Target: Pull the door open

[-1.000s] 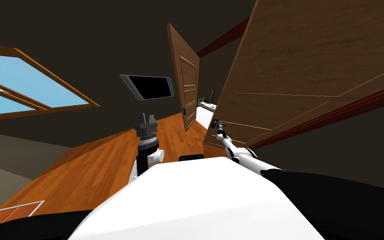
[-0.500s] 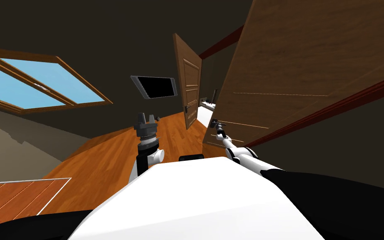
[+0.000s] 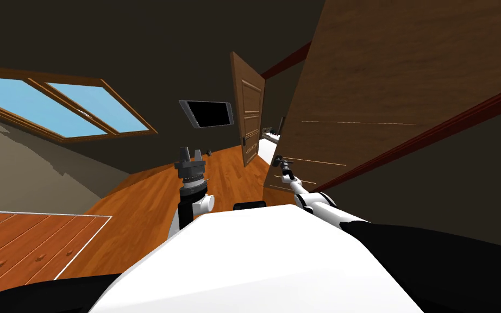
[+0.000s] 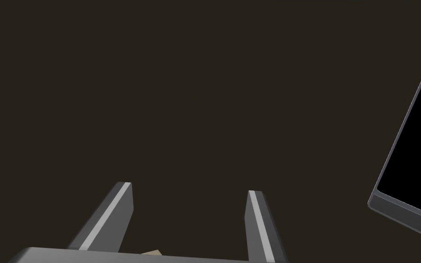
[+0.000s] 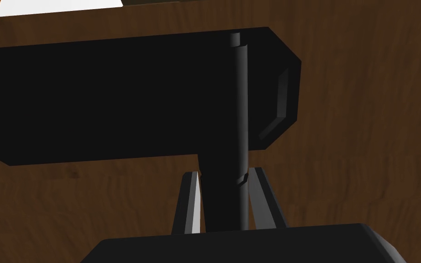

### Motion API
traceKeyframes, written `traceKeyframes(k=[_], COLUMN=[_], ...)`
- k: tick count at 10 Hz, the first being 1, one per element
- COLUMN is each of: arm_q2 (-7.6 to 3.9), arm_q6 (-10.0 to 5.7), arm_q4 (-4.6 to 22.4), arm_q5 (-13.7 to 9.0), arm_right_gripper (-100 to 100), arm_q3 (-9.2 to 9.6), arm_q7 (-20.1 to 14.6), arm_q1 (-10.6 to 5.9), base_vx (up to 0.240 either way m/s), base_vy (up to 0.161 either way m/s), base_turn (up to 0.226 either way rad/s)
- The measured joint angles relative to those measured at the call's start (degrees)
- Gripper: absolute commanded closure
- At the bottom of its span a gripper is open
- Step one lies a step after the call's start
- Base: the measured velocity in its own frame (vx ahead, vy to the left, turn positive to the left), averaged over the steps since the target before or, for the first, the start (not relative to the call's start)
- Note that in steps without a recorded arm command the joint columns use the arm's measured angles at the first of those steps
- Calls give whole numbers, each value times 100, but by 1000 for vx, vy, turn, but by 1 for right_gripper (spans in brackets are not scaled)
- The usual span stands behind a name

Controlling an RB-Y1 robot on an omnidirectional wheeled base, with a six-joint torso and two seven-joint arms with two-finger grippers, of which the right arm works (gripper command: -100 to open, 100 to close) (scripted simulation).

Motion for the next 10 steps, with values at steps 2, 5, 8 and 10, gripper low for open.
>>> traceKeyframes(k=[2, 5, 8, 10], arm_q2=[-27, -76, -115, -108], arm_q6=[5, -2, -31, -34], arm_q4=[-79, -158, -172, -182], arm_q5=[22, 69, 125, 144], arm_right_gripper=[100, 100, 100, 100], arm_q3=[70, 226, 402, 461], arm_q7=[-71, -220, -379, -425], arm_q1=[22, 65, 93, 109], base_vx=[-179, -216, -180, -99], base_vy=[-43, -63, -57, -34], base_turn=[91, 99, 80, 57])
